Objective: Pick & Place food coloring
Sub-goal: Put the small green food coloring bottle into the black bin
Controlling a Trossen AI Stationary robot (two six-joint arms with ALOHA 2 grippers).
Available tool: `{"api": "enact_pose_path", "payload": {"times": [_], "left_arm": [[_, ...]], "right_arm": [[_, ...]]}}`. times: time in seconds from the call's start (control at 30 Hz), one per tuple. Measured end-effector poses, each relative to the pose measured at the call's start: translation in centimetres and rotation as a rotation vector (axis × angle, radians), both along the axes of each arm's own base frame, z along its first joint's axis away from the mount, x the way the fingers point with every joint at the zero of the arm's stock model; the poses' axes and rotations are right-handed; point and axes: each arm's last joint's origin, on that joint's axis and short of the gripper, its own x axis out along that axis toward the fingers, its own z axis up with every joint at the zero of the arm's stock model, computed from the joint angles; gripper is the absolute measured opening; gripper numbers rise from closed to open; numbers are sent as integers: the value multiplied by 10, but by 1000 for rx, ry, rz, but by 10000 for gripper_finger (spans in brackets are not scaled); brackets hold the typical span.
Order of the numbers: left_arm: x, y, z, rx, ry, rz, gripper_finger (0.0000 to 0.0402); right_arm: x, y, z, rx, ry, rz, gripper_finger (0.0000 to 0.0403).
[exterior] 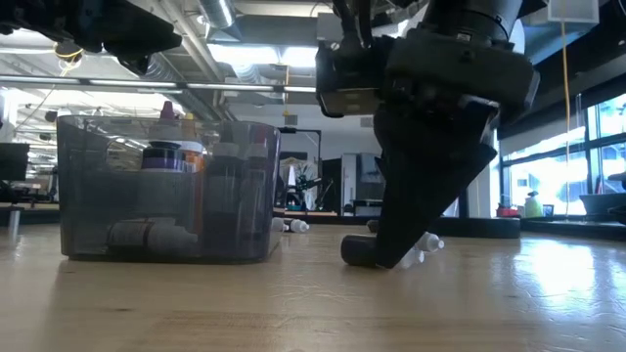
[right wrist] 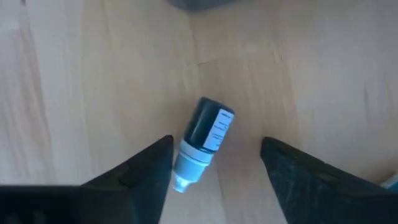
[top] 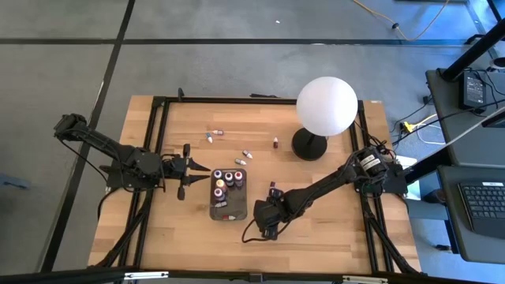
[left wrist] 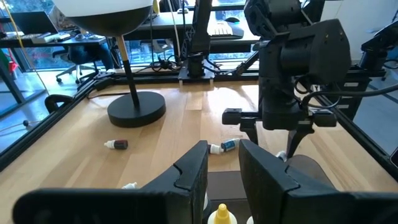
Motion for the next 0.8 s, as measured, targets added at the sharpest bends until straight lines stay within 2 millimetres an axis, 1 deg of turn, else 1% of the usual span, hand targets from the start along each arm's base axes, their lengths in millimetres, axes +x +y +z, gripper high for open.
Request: {"api": "enact_pose_path", "payload": {"times": [0.2, 0.53, 0.57, 0.67, 0.8], "left_arm": [[0, 0, 0, 0, 0, 1, 88], [0, 0, 0, 0, 0, 1, 88], [0, 0, 0, 0, 0, 1, 88], [0, 0, 0, 0, 0, 1, 88], [0, 0, 0, 0, 0, 1, 89]], "right_arm": [[-1, -1, -1, -40, 6, 60, 182], [1, -3, 1, -66, -9, 105, 74], [0, -3, 2, -66, -13, 111, 67], [-1, -4, 9, -75, -22, 132, 67], [-7, -9, 34, -129, -55, 157, 67]]}}
